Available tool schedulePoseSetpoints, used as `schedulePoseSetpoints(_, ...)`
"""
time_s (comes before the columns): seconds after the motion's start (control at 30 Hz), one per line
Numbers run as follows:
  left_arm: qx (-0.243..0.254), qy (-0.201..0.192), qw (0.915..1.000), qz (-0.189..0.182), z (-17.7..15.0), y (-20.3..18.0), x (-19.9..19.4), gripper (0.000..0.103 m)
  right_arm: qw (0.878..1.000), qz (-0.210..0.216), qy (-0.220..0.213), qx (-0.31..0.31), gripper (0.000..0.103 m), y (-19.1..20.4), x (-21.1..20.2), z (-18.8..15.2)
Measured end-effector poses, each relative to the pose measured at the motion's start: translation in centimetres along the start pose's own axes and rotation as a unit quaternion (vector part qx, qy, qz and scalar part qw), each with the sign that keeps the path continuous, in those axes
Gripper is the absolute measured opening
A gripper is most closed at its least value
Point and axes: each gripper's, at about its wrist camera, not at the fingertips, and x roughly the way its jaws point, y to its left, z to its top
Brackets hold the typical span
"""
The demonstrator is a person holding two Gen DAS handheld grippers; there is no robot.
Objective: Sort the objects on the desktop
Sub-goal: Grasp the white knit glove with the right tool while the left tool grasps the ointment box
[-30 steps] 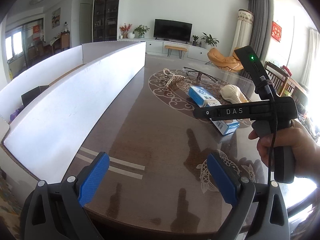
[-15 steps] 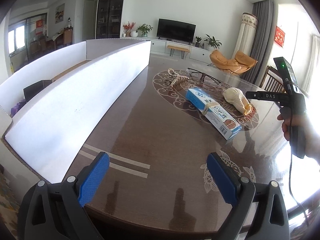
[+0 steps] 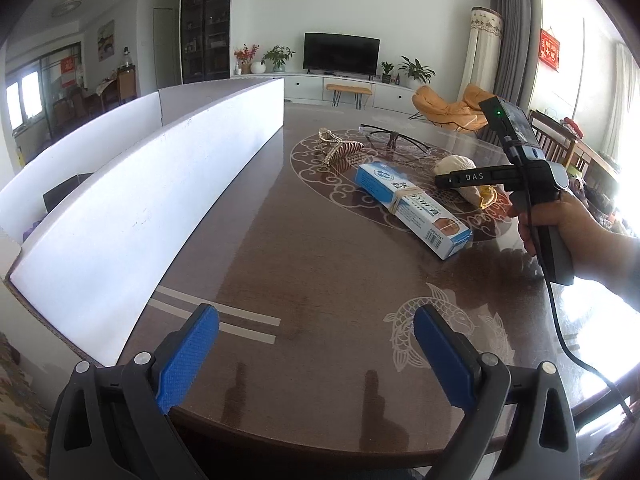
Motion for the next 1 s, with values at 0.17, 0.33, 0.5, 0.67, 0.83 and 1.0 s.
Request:
schedulePoseSetpoints(0.17,-0.009,0.01,0.9999,-0.004,-0.1,0.2,0.7,0.099,1.0,0.014,0.006,-0.016,0.058,2.3,-1.1,-0.9)
schedulePoseSetpoints(0.33,-0.015,0.012,0.9998,-0.003,-0.1,0.3,1.0,0.099,0.999,0.026,0.009,-0.034,0.058,6.7,-3.2,-3.6)
schedulePoseSetpoints(0.5,-0.017,0.01,0.9998,0.001,-0.1,0.7,0.8,0.099,0.998,0.063,0.01,-0.024,0.057,9.7,-4.8,-5.4)
schedulePoseSetpoints(0.67,-0.026,0.011,0.9995,-0.017,0.3,1.6,0.6,0.099,0.999,0.04,0.006,-0.003,0.057,7.9,-6.2,-6.4)
schedulePoseSetpoints(0.83,0.0,0.018,0.9974,-0.07,3.6,0.2,2.0,0.099,0.999,0.027,0.021,0.031,0.057,3.9,-7.9,-8.4)
schedulePoseSetpoints(1.0,0.121,0.081,0.9862,-0.078,7.4,-5.1,8.2,0.099,0.998,0.038,0.025,0.051,0.057,2.5,-9.4,-10.0)
